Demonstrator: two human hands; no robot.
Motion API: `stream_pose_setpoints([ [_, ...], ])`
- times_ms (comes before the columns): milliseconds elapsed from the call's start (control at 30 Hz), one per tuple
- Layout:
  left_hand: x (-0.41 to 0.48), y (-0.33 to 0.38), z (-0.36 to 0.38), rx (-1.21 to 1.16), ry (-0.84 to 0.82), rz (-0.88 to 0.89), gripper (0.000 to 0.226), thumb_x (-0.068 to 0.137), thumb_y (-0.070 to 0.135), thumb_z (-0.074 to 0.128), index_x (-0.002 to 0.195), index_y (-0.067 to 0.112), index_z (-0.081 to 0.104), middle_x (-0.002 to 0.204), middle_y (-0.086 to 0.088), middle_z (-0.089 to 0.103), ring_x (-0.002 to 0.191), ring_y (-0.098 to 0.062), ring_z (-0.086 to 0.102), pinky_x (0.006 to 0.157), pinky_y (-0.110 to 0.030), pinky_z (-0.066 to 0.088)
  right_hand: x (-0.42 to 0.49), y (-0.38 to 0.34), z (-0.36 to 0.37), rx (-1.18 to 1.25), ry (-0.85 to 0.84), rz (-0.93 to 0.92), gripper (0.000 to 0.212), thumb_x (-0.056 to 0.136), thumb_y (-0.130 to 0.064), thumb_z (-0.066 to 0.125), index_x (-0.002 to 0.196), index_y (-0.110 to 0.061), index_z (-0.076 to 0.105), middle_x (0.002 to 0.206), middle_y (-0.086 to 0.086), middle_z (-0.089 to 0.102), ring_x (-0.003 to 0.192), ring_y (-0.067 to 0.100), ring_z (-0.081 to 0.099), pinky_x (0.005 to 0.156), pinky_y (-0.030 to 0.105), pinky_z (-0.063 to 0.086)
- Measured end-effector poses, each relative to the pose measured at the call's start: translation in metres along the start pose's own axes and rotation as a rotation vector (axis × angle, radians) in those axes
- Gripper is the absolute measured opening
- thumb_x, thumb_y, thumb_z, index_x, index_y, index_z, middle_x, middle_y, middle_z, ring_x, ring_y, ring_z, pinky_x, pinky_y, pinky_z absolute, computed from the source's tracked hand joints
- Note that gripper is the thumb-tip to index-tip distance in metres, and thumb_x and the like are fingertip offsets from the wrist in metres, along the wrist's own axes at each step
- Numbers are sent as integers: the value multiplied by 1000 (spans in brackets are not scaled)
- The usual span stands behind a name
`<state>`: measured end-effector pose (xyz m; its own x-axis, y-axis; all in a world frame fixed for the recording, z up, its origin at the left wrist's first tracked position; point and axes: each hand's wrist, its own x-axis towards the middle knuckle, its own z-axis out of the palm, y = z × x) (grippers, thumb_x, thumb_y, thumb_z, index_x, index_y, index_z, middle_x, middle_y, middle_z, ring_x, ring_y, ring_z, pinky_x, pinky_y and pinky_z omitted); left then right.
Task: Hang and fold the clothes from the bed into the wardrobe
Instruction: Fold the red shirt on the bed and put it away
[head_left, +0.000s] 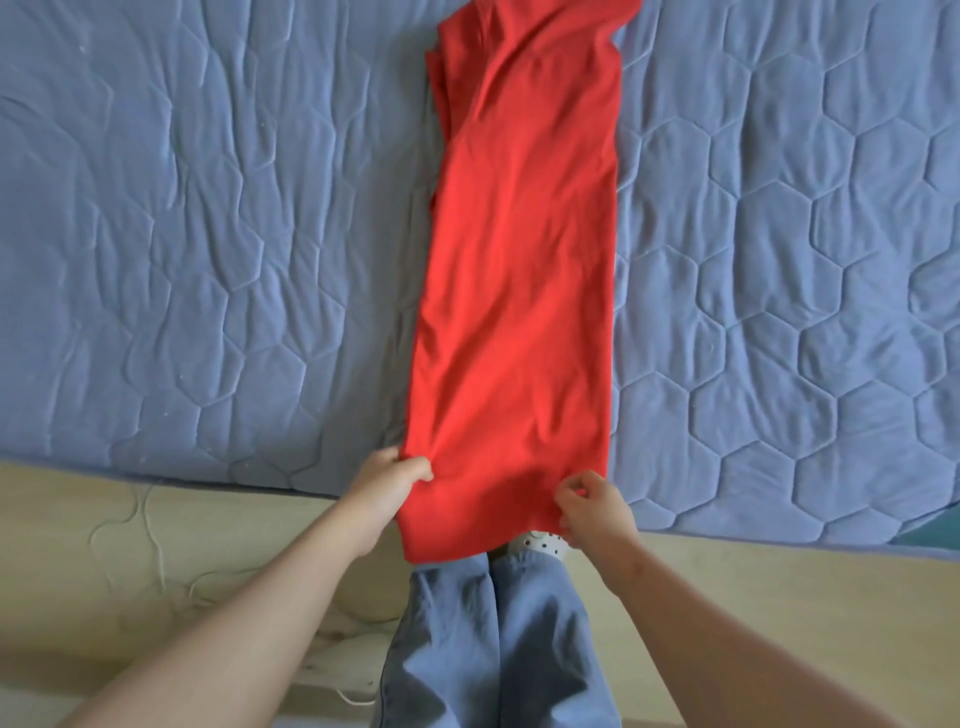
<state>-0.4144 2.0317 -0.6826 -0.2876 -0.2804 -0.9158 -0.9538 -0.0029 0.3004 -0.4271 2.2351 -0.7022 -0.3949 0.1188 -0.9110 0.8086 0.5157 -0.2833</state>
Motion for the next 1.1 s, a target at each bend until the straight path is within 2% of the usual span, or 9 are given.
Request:
stream_pose_setpoints([
  [133,23,-6,-9,507,125,21,16,73,22,60,84,10,58,78,-7,62,76,-26,60,63,-31,41,0,-5,-5,-83,74,-15,6,86,-11,47,87,-14,51,84,5,56,72,20,51,60,27,39],
  [233,36,0,1,362,317,147,28,73,27,71,89,12,53,94,-9,60,84,-26,58,67,-29,39,3,-9,-7,-80,268,-41,30,83,-15,53,112,-10,47,113,10,50,101,28,51,79,33,40],
  [333,41,12,16,124,356,218,51,74,24,76,113,9,48,106,-5,55,92,-21,55,77,-27,38,7,-17,-8,7,327,-57,46,81,-23,62,122,-13,44,115,8,49,107,28,49,93,40,41],
  [433,48,18,17,40,210,169,45,77,17,74,116,8,52,107,-9,62,97,-24,60,84,-30,45,16,-24,-9,8,164,-41,18,87,-24,60,97,-13,49,84,-2,50,87,23,49,75,30,37],
  [500,50,12,12,137,116,142,34,80,16,71,112,9,60,108,-11,66,99,-26,63,87,-33,49,21,-21,-12,-24,120,-36,14,89,-17,57,80,-13,47,73,-1,48,82,25,50,70,31,37],
  [667,48,17,7,277,147,125,37,79,25,72,110,8,60,110,-11,66,101,-28,62,88,-36,48,21,-21,-15,-88,86,29,11,85,-11,55,94,-4,57,82,10,57,85,30,57,80,42,51],
  [800,59,76,5,20,145,146,51,78,27,73,118,7,48,112,-8,60,93,-20,58,77,-28,43,27,-51,-22,-6,129,19,24,86,-18,58,108,-10,52,92,5,57,90,25,56,81,33,45],
  [967,72,150,2,39,235,229,70,86,27,64,143,11,25,140,-10,40,123,-25,45,98,-29,35,47,-107,-39,40,283,-47,42,89,-20,52,130,-10,46,120,10,58,103,27,57,81,28,40],
  [1100,78,202,0,202,285,422,66,84,24,64,140,13,31,142,-10,39,126,-25,44,102,-33,35,70,-158,-53,86,325,-128,43,87,-19,52,129,-9,46,110,13,60,85,21,54,74,30,42],
])
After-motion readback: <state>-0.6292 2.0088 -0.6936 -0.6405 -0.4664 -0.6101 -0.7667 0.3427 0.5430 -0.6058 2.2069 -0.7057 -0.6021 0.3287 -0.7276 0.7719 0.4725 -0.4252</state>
